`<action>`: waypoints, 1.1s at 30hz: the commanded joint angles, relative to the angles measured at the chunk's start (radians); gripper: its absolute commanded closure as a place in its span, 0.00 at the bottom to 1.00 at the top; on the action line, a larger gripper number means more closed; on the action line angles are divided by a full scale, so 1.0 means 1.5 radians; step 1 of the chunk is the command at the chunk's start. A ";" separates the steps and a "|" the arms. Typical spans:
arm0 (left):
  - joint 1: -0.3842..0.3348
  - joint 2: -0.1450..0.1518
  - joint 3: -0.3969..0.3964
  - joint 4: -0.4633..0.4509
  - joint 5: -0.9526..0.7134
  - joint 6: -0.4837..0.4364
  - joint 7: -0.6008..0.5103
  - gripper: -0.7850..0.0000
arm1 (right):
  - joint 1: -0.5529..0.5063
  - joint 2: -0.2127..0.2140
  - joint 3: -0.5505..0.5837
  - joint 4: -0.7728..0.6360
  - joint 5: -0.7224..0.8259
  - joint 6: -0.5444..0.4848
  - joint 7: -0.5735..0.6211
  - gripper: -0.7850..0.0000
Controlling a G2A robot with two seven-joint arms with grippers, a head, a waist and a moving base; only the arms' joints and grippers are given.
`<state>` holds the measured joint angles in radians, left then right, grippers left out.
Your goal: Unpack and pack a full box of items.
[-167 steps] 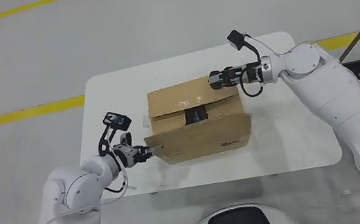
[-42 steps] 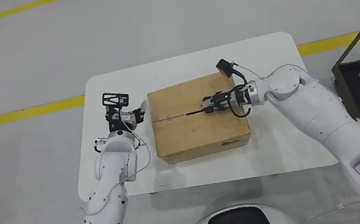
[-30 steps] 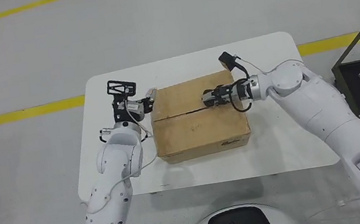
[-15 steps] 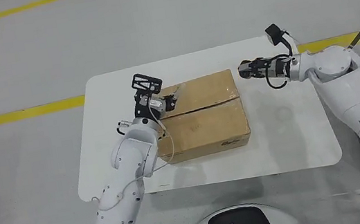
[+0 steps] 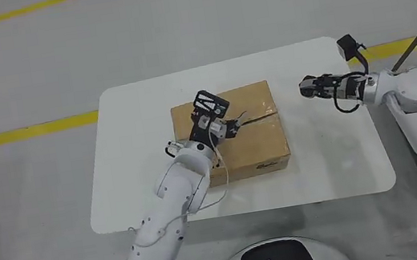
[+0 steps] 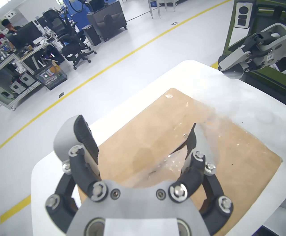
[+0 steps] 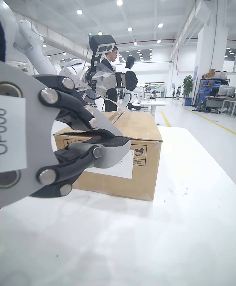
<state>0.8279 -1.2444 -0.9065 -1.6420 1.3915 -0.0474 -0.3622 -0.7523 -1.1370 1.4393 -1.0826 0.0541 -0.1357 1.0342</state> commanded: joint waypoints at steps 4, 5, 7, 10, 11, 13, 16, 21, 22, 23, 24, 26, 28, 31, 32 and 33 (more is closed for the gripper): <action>-0.019 -0.015 0.034 0.010 0.007 0.012 0.004 0.00 | -0.030 0.009 0.019 -0.036 0.002 0.013 0.003 1.00; -0.024 -0.018 0.038 0.015 0.007 0.016 0.004 0.00 | -0.035 0.010 0.022 -0.042 0.004 0.015 0.004 1.00; -0.035 -0.025 0.045 0.019 0.006 0.023 0.004 0.00 | -0.044 0.013 0.027 -0.053 0.007 0.019 0.006 1.00; -0.043 -0.030 0.047 0.024 0.019 0.027 0.005 0.00 | -0.054 0.015 0.029 -0.066 0.023 0.021 0.019 0.91; -0.043 -0.030 0.043 0.024 0.023 0.027 0.002 0.00 | -0.056 0.016 0.028 -0.070 0.034 0.020 0.025 0.89; -0.044 -0.030 0.031 0.022 0.030 0.027 -0.009 0.00 | -0.058 0.015 0.023 -0.075 0.055 0.018 0.040 0.80; -0.038 -0.026 -0.001 0.007 0.038 0.024 -0.026 0.00 | -0.057 0.014 0.009 -0.083 0.078 0.008 0.060 0.63; -0.007 -0.011 -0.081 -0.044 0.059 0.013 -0.087 0.00 | -0.043 0.011 -0.017 -0.081 0.119 -0.007 0.086 0.52; 0.002 -0.009 -0.099 -0.058 0.055 0.016 -0.100 0.00 | -0.040 0.010 -0.022 -0.080 0.127 -0.009 0.089 0.51; 0.009 -0.007 -0.116 -0.071 0.055 0.022 -0.113 0.00 | -0.037 0.009 -0.027 -0.078 0.135 -0.010 0.091 0.51; 0.015 -0.005 -0.132 -0.085 0.057 0.029 -0.122 0.00 | -0.034 0.007 -0.033 -0.076 0.149 -0.011 0.092 0.51; 0.026 -0.002 -0.157 -0.105 0.062 0.032 -0.134 0.00 | -0.027 0.004 -0.047 -0.072 0.167 -0.013 0.096 0.51; 0.035 0.001 -0.178 -0.119 0.074 0.024 -0.140 0.00 | -0.020 -0.001 -0.066 -0.067 0.198 -0.011 0.102 0.51; 0.055 0.007 -0.204 -0.145 0.100 -0.002 -0.155 0.00 | -0.005 -0.011 -0.104 -0.059 0.233 -0.009 0.103 0.52; 0.063 0.010 -0.216 -0.154 0.116 -0.014 -0.161 0.00 | 0.002 -0.015 -0.118 -0.057 0.236 -0.010 0.104 0.52; 0.074 0.012 -0.228 -0.165 0.130 -0.023 -0.169 0.00 | 0.008 -0.018 -0.131 -0.055 0.238 -0.015 0.101 0.51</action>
<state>0.9227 -1.2301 -1.2305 -1.8738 1.5625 -0.0657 -0.6046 -0.7495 -1.1602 1.2622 -1.1679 0.4096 -0.1524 1.1890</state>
